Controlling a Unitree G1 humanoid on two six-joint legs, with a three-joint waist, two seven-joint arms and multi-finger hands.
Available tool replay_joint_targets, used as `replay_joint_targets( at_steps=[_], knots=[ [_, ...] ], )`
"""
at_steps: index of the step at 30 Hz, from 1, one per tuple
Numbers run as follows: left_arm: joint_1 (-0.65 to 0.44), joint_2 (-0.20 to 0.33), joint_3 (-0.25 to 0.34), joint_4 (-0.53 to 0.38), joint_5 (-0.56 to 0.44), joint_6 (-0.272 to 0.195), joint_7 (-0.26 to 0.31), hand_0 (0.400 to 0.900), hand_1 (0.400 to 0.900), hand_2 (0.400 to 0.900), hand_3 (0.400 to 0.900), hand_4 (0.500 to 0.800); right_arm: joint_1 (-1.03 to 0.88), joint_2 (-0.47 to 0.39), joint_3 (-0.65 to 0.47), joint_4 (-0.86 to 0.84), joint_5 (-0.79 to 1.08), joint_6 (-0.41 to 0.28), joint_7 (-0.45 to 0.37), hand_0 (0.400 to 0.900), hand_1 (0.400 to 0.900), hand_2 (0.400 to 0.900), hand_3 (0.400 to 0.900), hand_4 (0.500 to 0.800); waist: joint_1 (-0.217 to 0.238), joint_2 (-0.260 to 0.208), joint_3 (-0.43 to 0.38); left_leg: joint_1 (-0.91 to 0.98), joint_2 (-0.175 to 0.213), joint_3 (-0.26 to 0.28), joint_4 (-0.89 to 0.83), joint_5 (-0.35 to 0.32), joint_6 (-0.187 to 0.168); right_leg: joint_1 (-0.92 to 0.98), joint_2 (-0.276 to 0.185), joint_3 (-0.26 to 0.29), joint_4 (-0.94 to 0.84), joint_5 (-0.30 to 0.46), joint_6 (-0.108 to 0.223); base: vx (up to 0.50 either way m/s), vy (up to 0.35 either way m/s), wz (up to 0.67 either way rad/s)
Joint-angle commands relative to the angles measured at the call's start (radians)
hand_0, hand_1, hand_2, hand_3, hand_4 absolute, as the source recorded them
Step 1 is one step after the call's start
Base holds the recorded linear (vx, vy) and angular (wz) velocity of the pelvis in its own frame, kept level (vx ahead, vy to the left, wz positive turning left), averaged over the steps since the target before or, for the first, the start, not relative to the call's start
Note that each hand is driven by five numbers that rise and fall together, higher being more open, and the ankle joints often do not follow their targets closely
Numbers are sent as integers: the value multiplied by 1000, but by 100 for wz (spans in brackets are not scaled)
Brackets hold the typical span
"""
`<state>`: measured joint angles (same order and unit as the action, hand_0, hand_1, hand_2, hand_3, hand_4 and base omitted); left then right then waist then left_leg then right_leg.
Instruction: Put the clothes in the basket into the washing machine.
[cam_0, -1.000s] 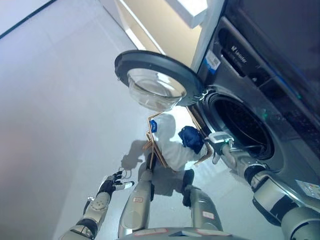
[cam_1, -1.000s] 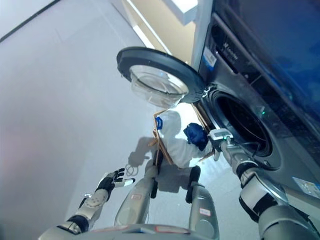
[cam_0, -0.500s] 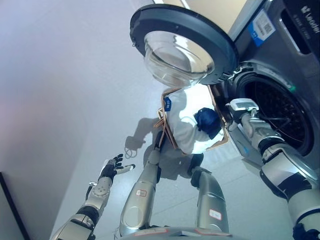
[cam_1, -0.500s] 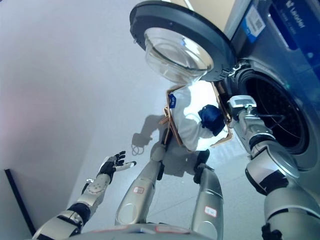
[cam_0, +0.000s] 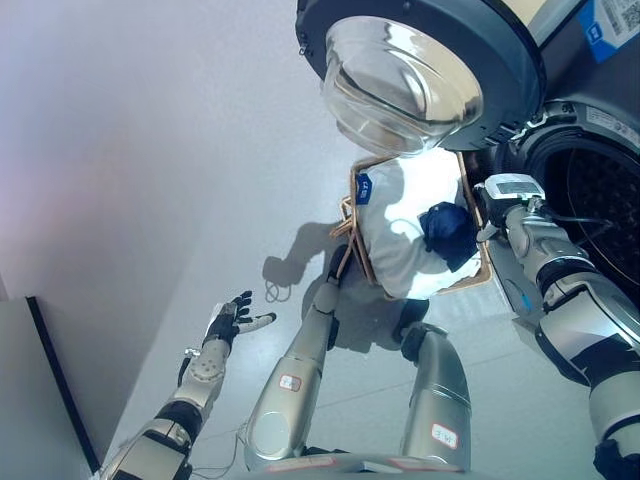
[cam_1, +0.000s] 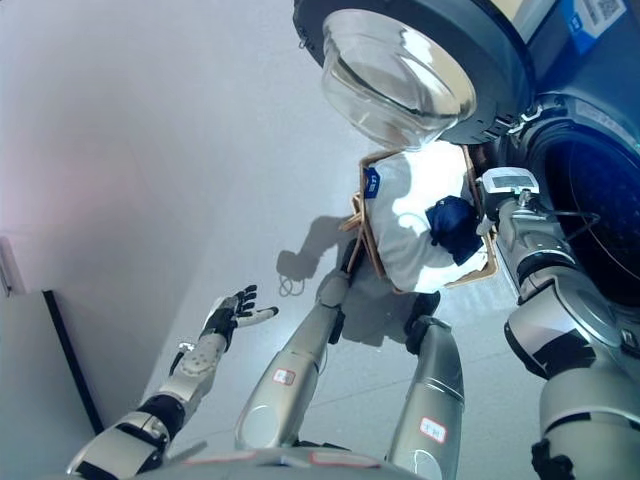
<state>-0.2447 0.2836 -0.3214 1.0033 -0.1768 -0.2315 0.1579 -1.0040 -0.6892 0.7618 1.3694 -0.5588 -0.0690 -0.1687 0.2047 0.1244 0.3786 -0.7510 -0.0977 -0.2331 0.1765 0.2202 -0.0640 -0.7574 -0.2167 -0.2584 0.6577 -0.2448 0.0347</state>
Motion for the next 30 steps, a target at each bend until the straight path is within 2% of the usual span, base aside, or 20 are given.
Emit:
replay_joint_targets(
  at_steps=[1,9,16,24,30],
  knots=[
    [11,37,3,0,-35,-27,31,900,900,900,900,800,-87,-80,45,-19,46,-2,-51,900,900,900,900,800,14,10,28,-23,-74,68,173,-201,38,50,10,24,-99,109,28,-10,-2,16],
    [6,36,-5,-7,-40,-28,33,900,900,900,900,800,-116,-71,51,4,70,-3,-55,900,900,900,900,800,33,23,52,-84,-86,56,205,-198,38,-7,0,19,-36,77,18,-17,7,9],
    [0,40,-8,-21,-44,-30,39,900,900,900,900,800,-96,-62,49,4,82,-7,-58,900,900,900,900,800,33,20,67,-131,-95,50,243,-203,38,-47,-2,20,21,51,11,-12,3,7],
    [-5,33,-19,-64,-63,-36,46,900,900,900,900,800,-130,-86,62,47,98,-1,-63,900,900,900,900,800,41,48,77,-212,-106,54,272,-197,31,-131,-13,28,73,30,0,-21,19,2],
    [5,14,-19,-56,-61,-32,43,900,900,900,900,800,-8,-59,13,57,100,4,-48,900,900,900,900,800,31,55,76,-225,-112,56,289,-200,40,-156,-15,49,111,16,-7,5,18,-2]
  ],
)
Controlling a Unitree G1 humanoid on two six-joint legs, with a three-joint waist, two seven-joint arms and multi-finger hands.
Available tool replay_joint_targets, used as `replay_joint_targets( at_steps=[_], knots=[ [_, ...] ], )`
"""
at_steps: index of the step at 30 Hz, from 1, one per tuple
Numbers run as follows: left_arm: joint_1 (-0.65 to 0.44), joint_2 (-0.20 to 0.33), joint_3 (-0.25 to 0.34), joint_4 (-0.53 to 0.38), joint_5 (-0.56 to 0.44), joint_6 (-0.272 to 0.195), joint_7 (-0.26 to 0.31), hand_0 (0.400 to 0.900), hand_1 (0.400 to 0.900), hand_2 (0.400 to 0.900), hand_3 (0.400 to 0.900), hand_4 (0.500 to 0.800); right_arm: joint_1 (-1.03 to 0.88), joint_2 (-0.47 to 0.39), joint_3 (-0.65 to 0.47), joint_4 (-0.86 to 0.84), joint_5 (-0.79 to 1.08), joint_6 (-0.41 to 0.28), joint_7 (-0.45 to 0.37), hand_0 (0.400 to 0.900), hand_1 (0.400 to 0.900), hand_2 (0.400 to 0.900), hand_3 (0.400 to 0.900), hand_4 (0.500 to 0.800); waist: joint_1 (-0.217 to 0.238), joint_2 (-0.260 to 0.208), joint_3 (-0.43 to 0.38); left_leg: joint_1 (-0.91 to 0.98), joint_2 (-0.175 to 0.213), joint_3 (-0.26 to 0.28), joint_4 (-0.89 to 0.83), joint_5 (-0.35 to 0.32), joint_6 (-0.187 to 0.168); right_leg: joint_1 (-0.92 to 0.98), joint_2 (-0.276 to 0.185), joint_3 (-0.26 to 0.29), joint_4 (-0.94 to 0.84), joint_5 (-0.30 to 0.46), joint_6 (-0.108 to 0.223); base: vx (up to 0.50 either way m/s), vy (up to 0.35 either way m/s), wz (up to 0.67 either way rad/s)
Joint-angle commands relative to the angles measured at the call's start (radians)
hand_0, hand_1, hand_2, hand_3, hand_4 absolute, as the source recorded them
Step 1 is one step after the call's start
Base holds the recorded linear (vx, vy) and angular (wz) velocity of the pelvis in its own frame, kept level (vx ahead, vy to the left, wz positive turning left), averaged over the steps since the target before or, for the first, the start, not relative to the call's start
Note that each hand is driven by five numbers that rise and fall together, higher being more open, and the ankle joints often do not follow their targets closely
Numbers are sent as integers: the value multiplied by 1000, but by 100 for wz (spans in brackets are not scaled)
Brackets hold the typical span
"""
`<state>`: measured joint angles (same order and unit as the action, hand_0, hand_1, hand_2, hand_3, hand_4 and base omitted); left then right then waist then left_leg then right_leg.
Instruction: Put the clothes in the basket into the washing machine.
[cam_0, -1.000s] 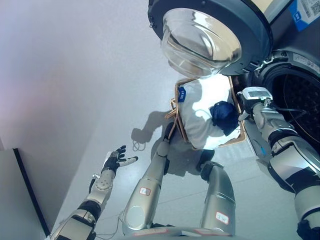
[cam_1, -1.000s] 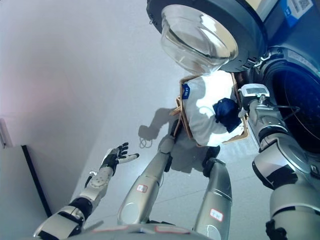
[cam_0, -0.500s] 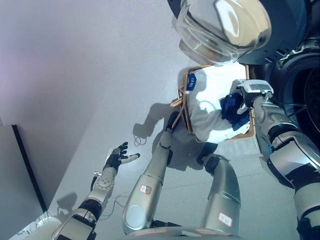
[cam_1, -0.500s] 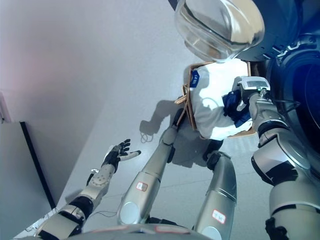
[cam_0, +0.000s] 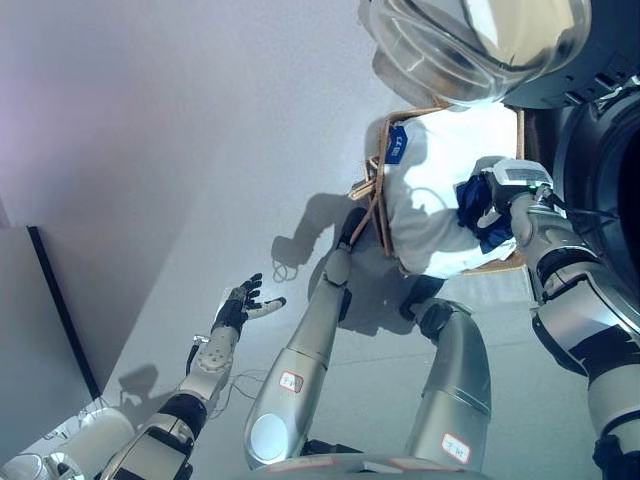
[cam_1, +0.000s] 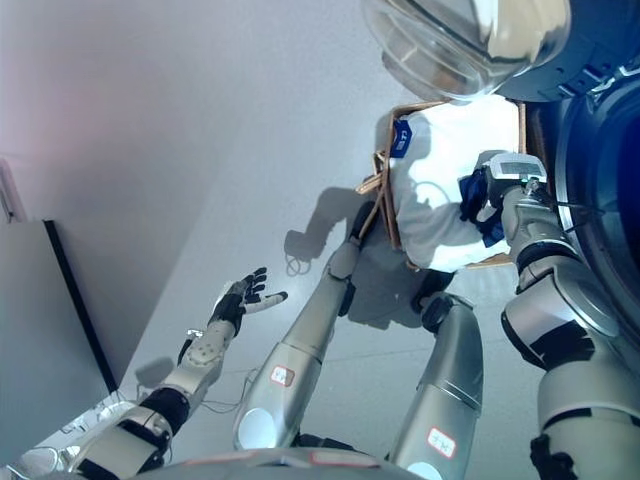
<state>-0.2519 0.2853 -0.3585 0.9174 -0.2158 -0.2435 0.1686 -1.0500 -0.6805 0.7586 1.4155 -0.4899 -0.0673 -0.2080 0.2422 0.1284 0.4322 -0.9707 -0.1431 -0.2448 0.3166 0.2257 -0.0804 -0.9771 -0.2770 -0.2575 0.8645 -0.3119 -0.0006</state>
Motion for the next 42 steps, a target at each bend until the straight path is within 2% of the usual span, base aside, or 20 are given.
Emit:
replay_joint_targets(
  at_steps=[1,9,21,29,30,35,36,37,42],
  knots=[
    [15,10,21,34,-20,-20,32,900,900,900,900,800,76,-58,0,11,33,2,-6,900,900,900,900,800,-12,50,24,-5,-67,69,149,-204,57,64,48,49,-95,82,27,1,-1,-7],
    [29,18,31,33,-17,-17,27,900,900,900,900,800,185,-25,-17,-8,13,6,-5,900,900,900,900,800,-37,43,36,-17,-57,81,160,-205,54,51,58,60,-102,84,24,-29,0,-12],
    [28,-2,13,53,-38,-17,26,900,900,900,900,800,162,-23,-1,11,5,12,-19,900,900,900,900,800,-57,71,48,-85,-53,106,188,-209,57,-31,57,100,-68,82,19,-16,14,-7],
    [14,-2,6,56,-37,-27,38,900,900,900,900,800,130,-11,16,-19,1,6,-23,900,900,900,900,800,-54,67,47,-77,-55,100,173,-202,56,-19,59,92,-84,80,22,7,-16,2],
    [14,-2,7,56,-37,-27,38,900,900,900,900,800,130,-11,17,-19,1,6,-23,871,871,871,871,782,-54,68,48,-77,-55,100,173,-202,56,-19,59,92,-84,80,22,4,-21,4],
    [10,1,10,59,-38,-32,45,900,900,900,900,800,113,-9,18,-14,4,5,-28,802,802,802,802,741,-54,62,55,-83,-55,98,172,-201,54,-22,60,90,-81,79,21,-1,-8,2],
    [10,0,11,63,-40,-32,46,900,900,900,900,800,112,-10,18,-11,4,6,-32,647,647,647,647,648,-56,61,55,-85,-55,98,176,-203,54,-24,60,90,-78,77,20,0,0,0],
    [10,1,10,61,-39,-33,47,900,900,900,900,800,107,-13,21,-10,3,2,-32,400,400,400,400,500,-56,61,55,-88,-55,99,182,-206,54,-27,59,91,-74,76,20,0,0,0],
    [8,0,7,62,-41,-33,49,900,900,900,900,800,77,-18,24,-8,14,4,-36,400,400,400,400,500,-54,61,58,-93,-53,107,192,-211,58,-31,59,96,-67,72,19,9,6,-2]
  ],
)
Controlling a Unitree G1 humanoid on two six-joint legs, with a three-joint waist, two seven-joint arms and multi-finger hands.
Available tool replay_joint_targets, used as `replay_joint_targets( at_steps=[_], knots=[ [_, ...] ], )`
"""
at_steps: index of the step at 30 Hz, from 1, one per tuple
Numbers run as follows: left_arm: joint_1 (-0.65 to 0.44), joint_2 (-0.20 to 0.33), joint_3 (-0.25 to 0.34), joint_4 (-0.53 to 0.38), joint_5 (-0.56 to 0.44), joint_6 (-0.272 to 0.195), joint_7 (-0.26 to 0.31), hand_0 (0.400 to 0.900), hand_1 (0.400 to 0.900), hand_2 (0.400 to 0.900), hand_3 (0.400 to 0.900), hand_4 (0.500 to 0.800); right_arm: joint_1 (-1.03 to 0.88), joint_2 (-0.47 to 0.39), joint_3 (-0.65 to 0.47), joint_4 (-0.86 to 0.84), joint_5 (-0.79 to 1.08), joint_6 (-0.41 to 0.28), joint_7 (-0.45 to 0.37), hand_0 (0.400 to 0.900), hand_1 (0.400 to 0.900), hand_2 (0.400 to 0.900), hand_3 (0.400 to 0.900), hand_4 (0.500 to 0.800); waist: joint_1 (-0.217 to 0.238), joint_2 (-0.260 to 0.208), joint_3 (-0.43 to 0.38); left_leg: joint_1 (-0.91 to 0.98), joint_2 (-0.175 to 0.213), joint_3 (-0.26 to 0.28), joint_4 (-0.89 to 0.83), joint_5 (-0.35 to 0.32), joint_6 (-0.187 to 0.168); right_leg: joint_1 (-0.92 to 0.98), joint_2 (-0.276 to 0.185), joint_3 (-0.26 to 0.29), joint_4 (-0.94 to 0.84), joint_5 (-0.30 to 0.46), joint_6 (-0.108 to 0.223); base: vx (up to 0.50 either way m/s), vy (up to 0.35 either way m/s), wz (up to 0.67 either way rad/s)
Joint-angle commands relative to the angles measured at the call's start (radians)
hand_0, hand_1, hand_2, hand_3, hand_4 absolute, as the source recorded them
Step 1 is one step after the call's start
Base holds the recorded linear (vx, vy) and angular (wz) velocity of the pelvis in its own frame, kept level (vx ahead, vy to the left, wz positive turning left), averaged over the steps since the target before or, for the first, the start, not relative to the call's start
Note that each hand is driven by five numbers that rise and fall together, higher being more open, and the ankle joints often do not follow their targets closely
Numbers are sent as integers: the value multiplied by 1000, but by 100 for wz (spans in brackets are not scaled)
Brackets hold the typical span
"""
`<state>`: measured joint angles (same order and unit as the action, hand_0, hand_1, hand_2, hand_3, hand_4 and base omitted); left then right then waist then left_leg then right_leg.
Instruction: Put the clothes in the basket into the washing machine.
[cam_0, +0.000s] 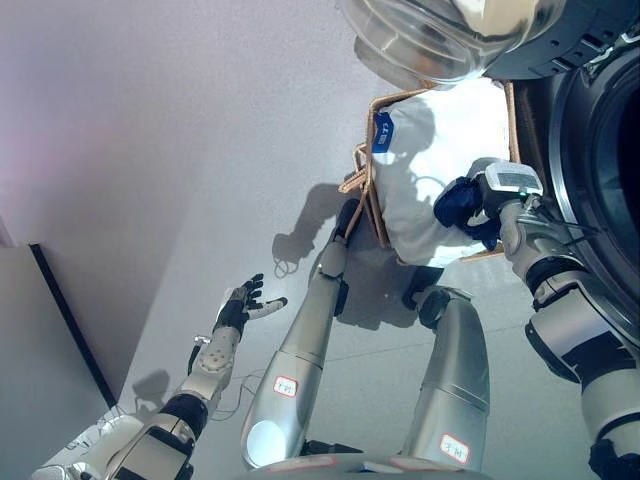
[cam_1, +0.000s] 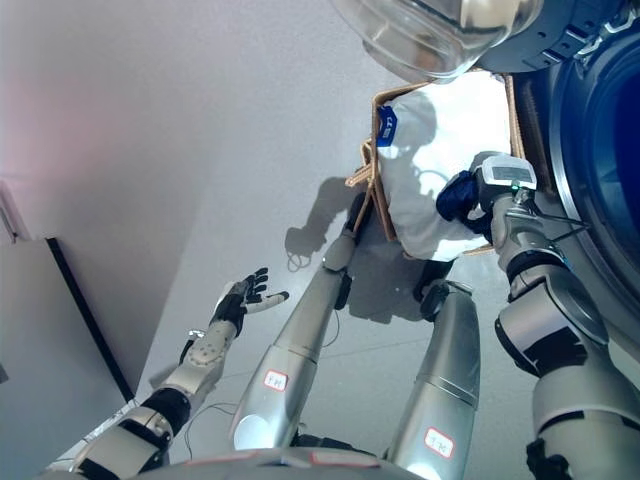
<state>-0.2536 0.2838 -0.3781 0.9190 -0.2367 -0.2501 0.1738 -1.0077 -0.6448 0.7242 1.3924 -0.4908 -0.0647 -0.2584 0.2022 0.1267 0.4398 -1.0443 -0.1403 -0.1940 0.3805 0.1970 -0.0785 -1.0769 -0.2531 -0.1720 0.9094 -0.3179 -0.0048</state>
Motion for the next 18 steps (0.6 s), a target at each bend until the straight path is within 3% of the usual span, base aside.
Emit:
replay_joint_targets(
  at_steps=[1,18],
  knots=[
    [11,2,26,60,-20,-27,44,900,900,900,900,800,35,-54,60,14,16,0,14,400,400,400,400,500,-14,62,51,-18,-56,56,128,-183,57,70,36,12,-113,79,23,26,4,-6],
    [14,10,26,71,-17,-30,50,900,900,900,900,800,30,-37,52,-10,26,0,-2,400,400,400,400,500,-21,50,56,30,-46,70,94,-175,63,117,47,16,-157,98,31,10,0,-4]
  ],
)
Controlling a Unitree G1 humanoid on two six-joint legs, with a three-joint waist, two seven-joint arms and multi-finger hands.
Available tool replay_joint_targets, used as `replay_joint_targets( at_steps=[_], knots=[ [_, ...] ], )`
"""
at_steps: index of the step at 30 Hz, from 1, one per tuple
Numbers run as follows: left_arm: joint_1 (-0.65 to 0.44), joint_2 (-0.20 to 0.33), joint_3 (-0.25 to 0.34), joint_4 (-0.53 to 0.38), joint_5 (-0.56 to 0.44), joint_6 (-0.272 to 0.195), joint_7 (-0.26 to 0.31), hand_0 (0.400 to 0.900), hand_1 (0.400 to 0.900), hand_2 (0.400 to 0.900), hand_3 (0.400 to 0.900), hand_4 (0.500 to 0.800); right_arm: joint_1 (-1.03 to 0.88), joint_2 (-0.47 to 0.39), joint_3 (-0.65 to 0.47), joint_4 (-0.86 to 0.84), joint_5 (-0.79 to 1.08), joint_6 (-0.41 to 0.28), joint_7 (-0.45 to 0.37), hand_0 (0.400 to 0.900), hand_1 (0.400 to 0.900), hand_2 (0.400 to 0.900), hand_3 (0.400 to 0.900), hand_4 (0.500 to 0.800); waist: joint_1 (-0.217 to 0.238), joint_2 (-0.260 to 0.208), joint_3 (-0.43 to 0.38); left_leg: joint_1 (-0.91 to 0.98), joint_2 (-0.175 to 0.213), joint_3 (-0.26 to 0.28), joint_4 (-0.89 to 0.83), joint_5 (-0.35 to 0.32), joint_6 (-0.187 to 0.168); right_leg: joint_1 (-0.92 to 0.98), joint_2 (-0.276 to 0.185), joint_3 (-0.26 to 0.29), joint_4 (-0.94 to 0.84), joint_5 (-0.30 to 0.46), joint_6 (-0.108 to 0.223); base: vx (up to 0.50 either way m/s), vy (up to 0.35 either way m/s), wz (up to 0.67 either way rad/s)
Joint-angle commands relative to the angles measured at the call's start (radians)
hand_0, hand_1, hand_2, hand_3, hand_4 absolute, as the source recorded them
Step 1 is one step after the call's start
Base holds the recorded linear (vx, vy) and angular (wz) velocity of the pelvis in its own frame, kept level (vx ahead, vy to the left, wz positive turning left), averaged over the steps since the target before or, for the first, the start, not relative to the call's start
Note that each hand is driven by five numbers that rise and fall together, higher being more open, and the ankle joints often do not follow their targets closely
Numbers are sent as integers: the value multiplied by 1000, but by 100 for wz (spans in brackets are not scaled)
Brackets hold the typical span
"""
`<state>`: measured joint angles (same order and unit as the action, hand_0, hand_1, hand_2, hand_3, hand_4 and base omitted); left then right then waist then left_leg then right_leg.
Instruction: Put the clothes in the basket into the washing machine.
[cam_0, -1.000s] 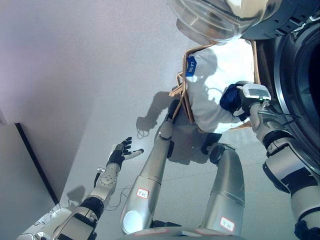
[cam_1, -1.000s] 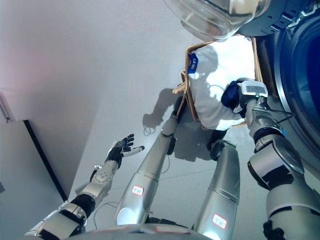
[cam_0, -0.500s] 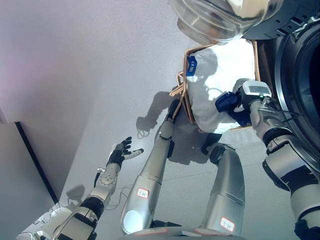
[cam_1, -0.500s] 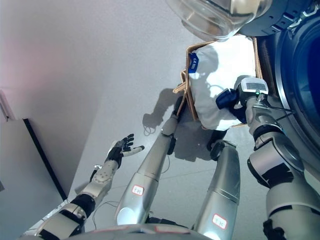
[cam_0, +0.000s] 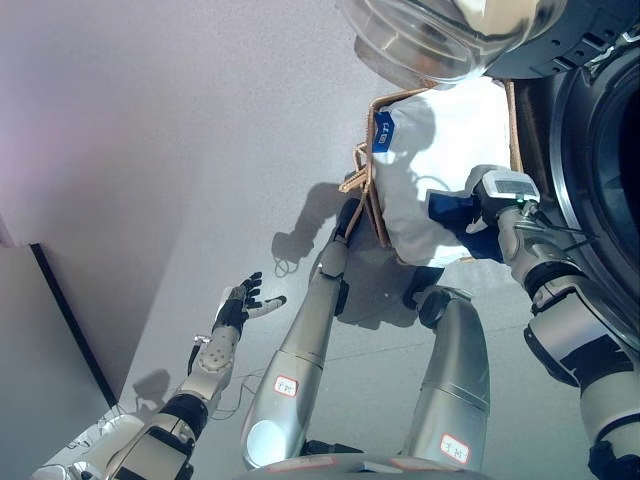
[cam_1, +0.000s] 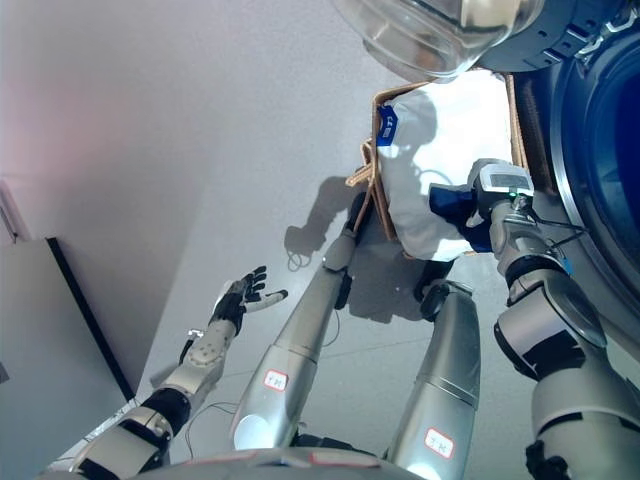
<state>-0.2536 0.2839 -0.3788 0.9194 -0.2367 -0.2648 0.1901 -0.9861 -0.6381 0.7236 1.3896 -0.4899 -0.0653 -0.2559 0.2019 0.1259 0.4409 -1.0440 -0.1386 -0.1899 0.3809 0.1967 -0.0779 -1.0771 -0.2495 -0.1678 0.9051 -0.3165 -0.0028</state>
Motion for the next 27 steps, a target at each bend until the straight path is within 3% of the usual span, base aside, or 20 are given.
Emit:
replay_joint_targets(
  at_steps=[1,11,18,19,27],
  knots=[
    [13,13,27,72,-15,-15,34,900,900,900,900,800,6,-43,49,-11,32,-1,-7,400,400,400,400,500,-22,49,54,41,-46,66,83,-171,62,128,47,12,-163,100,30,13,-3,-18],
    [16,20,34,88,-27,-15,23,900,900,900,900,800,39,0,-38,-58,145,-14,-19,400,400,400,400,500,-39,22,33,185,-18,71,-34,-135,63,276,84,-4,-313,158,43,-7,-10,-13],
    [43,15,35,115,-27,-19,15,900,900,900,900,800,151,85,-214,-70,354,-56,-42,400,400,400,400,500,-65,13,15,300,5,80,-127,-102,61,387,112,-4,-435,201,48,-13,20,-15],
    [46,12,35,120,-28,-21,15,900,900,900,900,800,176,105,-247,-73,397,-62,-44,400,400,400,400,500,-64,19,10,303,14,83,-147,-73,64,392,122,-10,-464,235,43,-65,48,-21],
    [98,8,56,153,-6,-38,34,900,900,900,900,800,426,228,-466,-109,722,-155,-41,400,400,400,400,500,-103,1,-15,413,36,107,-211,-62,75,506,140,16,-580,275,51,8,25,-19]
  ],
)
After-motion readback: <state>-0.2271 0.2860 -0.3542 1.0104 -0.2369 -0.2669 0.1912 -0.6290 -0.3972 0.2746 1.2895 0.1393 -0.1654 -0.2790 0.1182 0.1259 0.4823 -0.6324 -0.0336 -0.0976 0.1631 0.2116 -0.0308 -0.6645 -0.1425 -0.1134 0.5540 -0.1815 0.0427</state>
